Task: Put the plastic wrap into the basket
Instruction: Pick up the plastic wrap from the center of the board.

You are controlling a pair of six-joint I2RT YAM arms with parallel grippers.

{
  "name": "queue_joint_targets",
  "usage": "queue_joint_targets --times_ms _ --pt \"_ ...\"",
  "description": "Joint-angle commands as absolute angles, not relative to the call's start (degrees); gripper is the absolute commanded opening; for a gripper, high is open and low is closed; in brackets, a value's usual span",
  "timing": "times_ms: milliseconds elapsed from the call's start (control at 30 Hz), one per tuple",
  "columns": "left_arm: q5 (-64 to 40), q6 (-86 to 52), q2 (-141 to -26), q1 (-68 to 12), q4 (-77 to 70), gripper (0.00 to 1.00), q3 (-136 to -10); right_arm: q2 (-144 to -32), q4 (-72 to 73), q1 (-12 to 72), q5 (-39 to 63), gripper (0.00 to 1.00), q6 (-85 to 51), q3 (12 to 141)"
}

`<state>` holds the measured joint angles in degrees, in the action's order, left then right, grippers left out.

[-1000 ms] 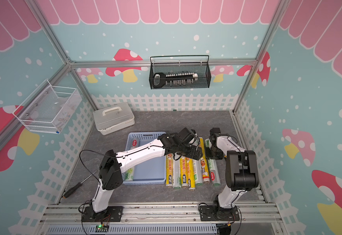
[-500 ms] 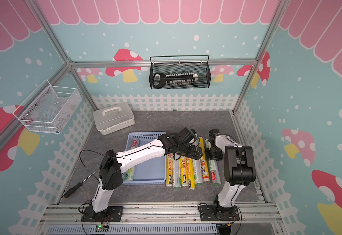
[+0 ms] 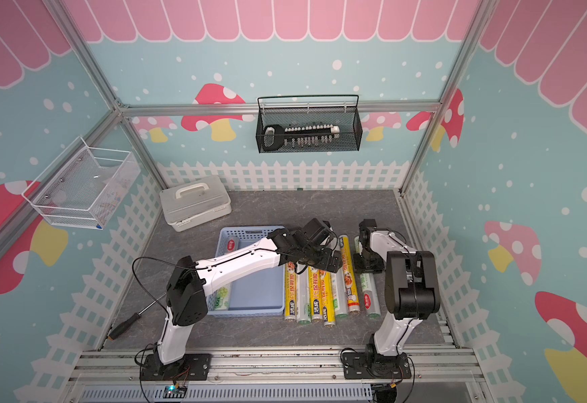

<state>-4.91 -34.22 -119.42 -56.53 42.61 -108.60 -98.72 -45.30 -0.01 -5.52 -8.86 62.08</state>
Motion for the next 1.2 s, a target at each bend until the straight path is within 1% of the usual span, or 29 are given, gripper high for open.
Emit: queue_joint_targets --times_ms 0,67,200,333,567,800,900,1000,1100,1167 --pt "-3.9 -33.5 -116.6 -56.4 43.1 0.99 -108.1 -93.7 -47.5 -0.2 -8.9 0.32 -9.0 64.1" --pt "-2.8 -33.5 -115.9 -56.3 43.1 0.99 -107.5 -91.8 -48.9 -0.2 -9.7 0.27 -9.0 64.8" --pt "-0.2 -32.8 -114.1 -56.3 42.9 0.99 -107.0 -87.0 -50.6 -0.2 -9.1 0.23 -8.9 65.9" --pt "4.5 -32.7 -111.2 -56.3 42.9 0.99 -105.0 -81.6 -52.6 -0.2 -7.2 0.21 -9.1 67.8" --pt "10.4 -34.1 -104.4 -55.1 39.4 0.99 -98.0 -75.5 -52.4 -0.2 5.0 0.18 -11.6 69.7" --pt "11.1 -34.4 -95.6 -53.3 30.7 0.99 -87.0 -72.5 -52.2 -0.2 13.3 0.17 -15.5 70.0" --pt "11.0 -34.8 -93.1 -52.2 27.9 0.99 -84.2 -70.6 -50.4 -0.1 17.4 0.17 -17.6 68.9" --pt "11.8 -35.7 -91.3 -51.4 26.9 0.99 -82.7 -68.8 -47.5 -0.1 22.3 0.17 -20.6 67.6" --pt "13.3 -36.4 -89.4 -50.7 26.1 0.99 -80.5 -67.5 -41.7 0.5 29.4 0.17 -26.0 64.6" --pt "14.2 -36.9 -88.1 -49.8 25.9 0.99 -79.2 -66.7 -36.8 1.9 32.3 0.16 -29.8 62.3"
